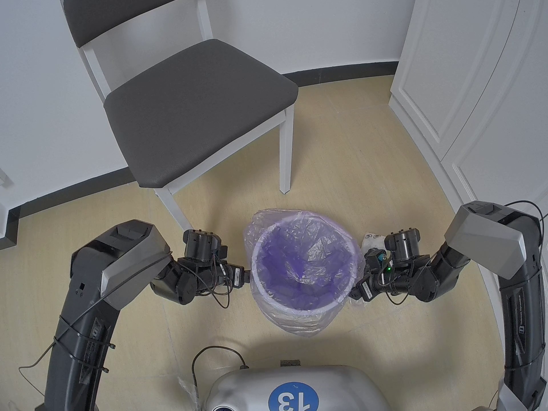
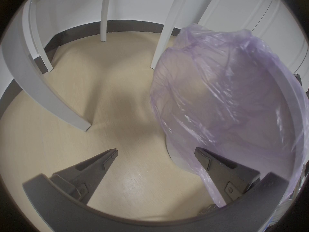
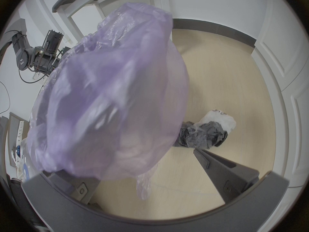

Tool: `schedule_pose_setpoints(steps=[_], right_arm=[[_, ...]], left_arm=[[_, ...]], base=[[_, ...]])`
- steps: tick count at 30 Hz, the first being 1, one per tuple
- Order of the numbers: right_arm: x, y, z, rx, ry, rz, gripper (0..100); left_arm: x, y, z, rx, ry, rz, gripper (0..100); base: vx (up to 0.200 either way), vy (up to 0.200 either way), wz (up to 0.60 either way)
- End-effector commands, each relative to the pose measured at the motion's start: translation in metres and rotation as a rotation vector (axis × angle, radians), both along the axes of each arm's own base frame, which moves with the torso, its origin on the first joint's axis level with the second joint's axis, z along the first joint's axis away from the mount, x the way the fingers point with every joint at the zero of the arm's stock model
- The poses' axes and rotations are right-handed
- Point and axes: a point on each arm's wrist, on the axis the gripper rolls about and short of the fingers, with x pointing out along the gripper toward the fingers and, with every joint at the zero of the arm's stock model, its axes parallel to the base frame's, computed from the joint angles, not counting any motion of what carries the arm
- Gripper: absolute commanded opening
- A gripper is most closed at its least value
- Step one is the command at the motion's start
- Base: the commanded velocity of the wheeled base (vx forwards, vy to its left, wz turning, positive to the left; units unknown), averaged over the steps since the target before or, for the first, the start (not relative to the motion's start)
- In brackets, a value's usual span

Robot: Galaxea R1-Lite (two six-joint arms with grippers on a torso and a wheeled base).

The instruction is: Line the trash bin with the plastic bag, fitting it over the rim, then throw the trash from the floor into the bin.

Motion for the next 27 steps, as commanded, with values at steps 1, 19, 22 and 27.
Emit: schedule_pose_setpoints(steps=[1, 19, 22, 27], right_arm=[[-0.002, -0.002, 0.001, -0.002, 0.007, -0.001, 100], [-0.086, -0.046, 0.086, -0.042, -0.080, -0.002, 100], [-0.097, -0.048, 0.091, -0.035, -0.098, -0.004, 100], [-0.118, -0.051, 0.101, 0.008, -0.219, -0.014, 100]], left_arm=[[-0.010, 0.006, 0.014, -0.008, -0.024, 0.016, 100], [-0.130, 0.031, 0.090, -0.053, -0.172, 0.040, 100], [-0.141, 0.030, 0.098, -0.070, -0.199, 0.041, 100], [-0.168, 0.034, 0.114, -0.085, -0.253, 0.046, 100]], base=[[0.000, 0.000, 0.00], [0.000, 0.000, 0.00], [0.000, 0.000, 0.00], [0.000, 0.000, 0.00]])
